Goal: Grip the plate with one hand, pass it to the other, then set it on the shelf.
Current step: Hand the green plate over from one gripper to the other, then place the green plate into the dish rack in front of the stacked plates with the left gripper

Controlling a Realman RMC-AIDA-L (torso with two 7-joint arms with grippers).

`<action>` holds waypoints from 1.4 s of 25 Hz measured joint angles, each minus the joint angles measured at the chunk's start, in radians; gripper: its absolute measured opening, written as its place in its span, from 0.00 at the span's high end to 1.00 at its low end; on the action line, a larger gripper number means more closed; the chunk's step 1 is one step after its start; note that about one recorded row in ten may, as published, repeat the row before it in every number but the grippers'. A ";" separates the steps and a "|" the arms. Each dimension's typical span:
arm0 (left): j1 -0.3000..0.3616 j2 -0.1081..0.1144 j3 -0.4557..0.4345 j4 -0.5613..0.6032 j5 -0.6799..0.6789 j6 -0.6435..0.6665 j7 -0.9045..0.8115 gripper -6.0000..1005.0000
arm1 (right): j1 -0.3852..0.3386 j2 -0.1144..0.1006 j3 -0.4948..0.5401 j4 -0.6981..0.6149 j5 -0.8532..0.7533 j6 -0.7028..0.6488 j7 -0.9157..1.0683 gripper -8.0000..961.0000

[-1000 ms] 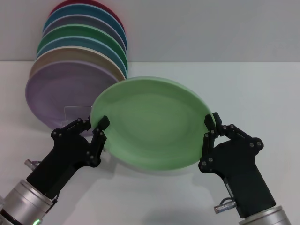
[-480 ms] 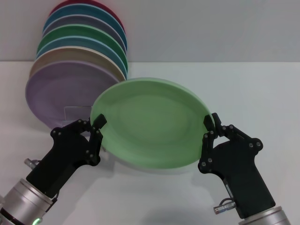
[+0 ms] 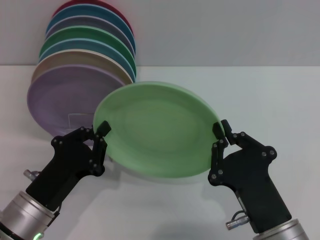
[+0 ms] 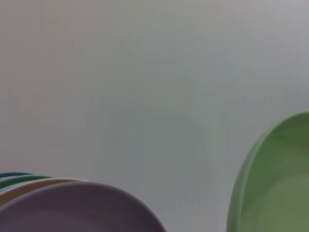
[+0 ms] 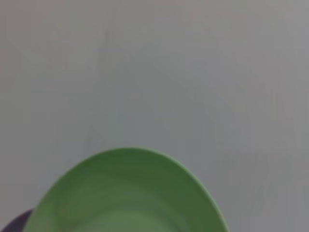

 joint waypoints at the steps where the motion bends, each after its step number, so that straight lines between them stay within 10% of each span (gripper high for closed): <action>1: 0.001 -0.001 0.000 -0.001 0.000 0.000 0.000 0.93 | 0.000 0.000 -0.001 -0.005 -0.008 0.000 0.001 0.96; 14: 0.024 0.005 -0.076 -0.004 -0.002 0.014 -0.019 0.92 | 0.001 -0.001 -0.002 -0.035 -0.022 -0.044 0.055 0.70; 22: 0.048 0.024 -0.212 0.042 -0.001 0.240 -0.134 0.90 | 0.001 0.000 -0.027 -0.086 -0.068 -0.072 0.114 0.63; 35: -0.107 0.084 -0.310 0.209 0.008 0.305 -0.066 0.89 | -0.006 0.001 -0.005 -0.135 -0.057 -0.064 0.121 0.63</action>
